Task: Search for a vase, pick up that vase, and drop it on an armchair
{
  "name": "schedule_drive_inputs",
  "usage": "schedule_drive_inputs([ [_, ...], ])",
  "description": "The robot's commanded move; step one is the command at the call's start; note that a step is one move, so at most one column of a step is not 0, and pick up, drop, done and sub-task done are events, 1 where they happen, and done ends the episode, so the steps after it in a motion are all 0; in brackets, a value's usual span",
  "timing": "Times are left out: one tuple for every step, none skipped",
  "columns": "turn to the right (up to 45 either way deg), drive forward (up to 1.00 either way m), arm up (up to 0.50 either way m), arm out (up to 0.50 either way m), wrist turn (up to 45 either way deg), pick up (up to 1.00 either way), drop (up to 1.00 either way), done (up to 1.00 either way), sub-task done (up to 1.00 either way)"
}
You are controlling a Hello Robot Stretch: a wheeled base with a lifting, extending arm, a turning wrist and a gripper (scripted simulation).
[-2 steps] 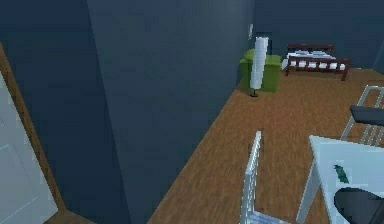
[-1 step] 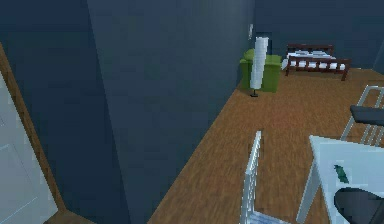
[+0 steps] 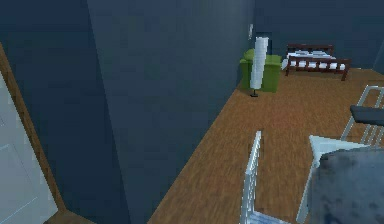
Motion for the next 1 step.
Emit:
schedule_drive_inputs([
  [0.0, 0.0, 0.0, 0.0, -15.0, 0.0, 0.0, 0.0, 0.0],
])
